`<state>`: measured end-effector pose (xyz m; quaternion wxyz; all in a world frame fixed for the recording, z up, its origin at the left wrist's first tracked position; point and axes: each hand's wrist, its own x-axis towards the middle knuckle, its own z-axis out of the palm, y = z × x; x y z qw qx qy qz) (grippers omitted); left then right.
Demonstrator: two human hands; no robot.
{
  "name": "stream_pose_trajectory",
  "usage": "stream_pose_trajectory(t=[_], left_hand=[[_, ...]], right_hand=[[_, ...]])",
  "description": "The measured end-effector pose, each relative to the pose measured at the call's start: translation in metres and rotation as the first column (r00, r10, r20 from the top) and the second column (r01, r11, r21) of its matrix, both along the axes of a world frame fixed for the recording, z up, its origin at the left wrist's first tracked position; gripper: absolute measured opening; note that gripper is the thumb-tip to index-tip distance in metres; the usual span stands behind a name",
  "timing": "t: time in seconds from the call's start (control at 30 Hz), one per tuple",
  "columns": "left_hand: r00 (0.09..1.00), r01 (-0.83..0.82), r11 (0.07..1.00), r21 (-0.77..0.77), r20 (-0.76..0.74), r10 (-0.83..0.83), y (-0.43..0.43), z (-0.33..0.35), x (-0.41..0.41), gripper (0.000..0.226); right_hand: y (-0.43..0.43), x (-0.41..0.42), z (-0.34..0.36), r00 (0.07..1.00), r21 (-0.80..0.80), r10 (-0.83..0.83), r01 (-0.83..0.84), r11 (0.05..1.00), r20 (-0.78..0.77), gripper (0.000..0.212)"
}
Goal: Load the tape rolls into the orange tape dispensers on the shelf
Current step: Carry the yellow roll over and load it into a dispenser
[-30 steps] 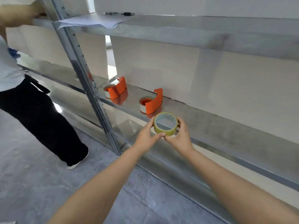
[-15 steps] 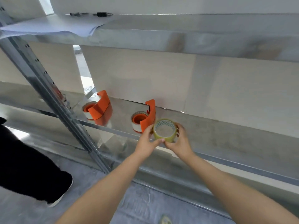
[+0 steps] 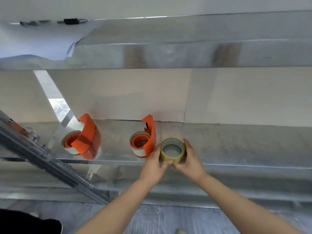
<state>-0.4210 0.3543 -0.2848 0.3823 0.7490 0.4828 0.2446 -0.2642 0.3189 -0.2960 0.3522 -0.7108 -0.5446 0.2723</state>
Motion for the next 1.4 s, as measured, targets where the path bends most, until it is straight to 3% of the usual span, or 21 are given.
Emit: stream_pose_trajectory(t=[0.07,0.17,0.23,0.3,0.4,0.5,0.57,0.63,0.73,0.8,0.87,0.93,1.0,1.07,1.23,1.4], left_hand=[[0.988,0.111,0.99,0.091,-0.116,-0.1,0.0,0.002,-0.008,0.078],[0.968,0.243,0.92,0.308,-0.134,-0.211,0.003,0.012,-0.029,0.068],[0.97,0.242,0.855,0.459,-0.12,-0.21,0.025,0.017,-0.069,0.063],[0.992,0.122,0.846,0.519,-0.073,-0.098,0.042,0.02,-0.08,0.067],[0.99,-0.04,0.929,0.367,-0.112,0.087,0.066,0.025,-0.09,0.09],[0.954,-0.086,0.992,0.09,-0.279,0.108,0.076,0.016,-0.095,0.11],[0.919,-0.078,0.997,0.0,-0.387,0.072,0.077,0.009,-0.093,0.108],[0.915,-0.068,0.997,-0.035,-0.401,0.048,0.078,0.007,-0.086,0.087],[0.972,-0.105,0.992,-0.062,-0.219,0.089,0.071,0.012,-0.078,0.056],[0.994,-0.094,0.977,-0.189,0.034,0.102,0.068,0.019,-0.08,0.049],[0.93,0.006,0.919,-0.395,0.339,0.139,0.066,0.026,-0.083,0.044],[0.764,0.103,0.791,-0.602,0.558,0.325,0.065,0.034,-0.081,0.049],[0.623,0.161,0.686,-0.71,0.612,0.488,0.065,0.045,-0.077,0.041],[0.584,0.193,0.653,-0.733,0.62,0.524,0.068,0.054,-0.075,0.024],[0.497,0.17,0.667,-0.726,0.647,0.578,0.077,0.071,-0.086,0.017],[0.451,0.133,0.704,-0.698,0.675,0.584,0.075,0.075,-0.087,0.02]], right_hand=[[0.001,-0.004,0.001,0.999,0.007,-0.018,0.018,1.0,0.045,0.117],[-0.002,-0.021,0.006,0.994,0.094,-0.024,0.013,0.996,0.111,0.121],[0.016,-0.058,0.017,0.985,0.168,-0.016,-0.013,0.986,0.17,0.111],[0.03,-0.068,0.029,0.968,0.216,0.002,-0.058,0.975,0.25,0.104],[0.054,-0.082,0.043,0.958,0.206,0.092,-0.151,0.967,0.272,0.104],[0.061,-0.094,0.042,0.954,0.156,0.188,-0.227,0.961,0.233,0.096],[0.063,-0.096,0.04,0.955,0.135,0.151,-0.19,0.972,0.255,0.076],[0.065,-0.099,0.04,0.963,0.135,0.078,-0.115,0.984,0.256,0.059],[0.065,-0.103,0.04,0.973,0.133,0.005,-0.037,0.99,0.23,0.054],[0.064,-0.102,0.044,0.986,0.153,-0.033,0.008,0.988,0.161,0.05],[0.064,-0.1,0.051,0.994,0.207,-0.077,0.06,0.977,0.076,0.045],[0.065,-0.102,0.058,0.995,0.27,-0.093,0.079,0.96,0.037,0.04],[0.066,-0.108,0.063,0.997,0.326,-0.068,0.058,0.944,0.021,0.036],[0.069,-0.111,0.067,0.999,0.366,-0.039,0.032,0.93,0.011,0.031],[0.072,-0.095,0.077,0.997,0.387,0.059,-0.077,0.919,0.056,0.027],[0.063,-0.102,0.087,0.93,0.449,0.224,-0.34,0.827,0.291,0.019]])
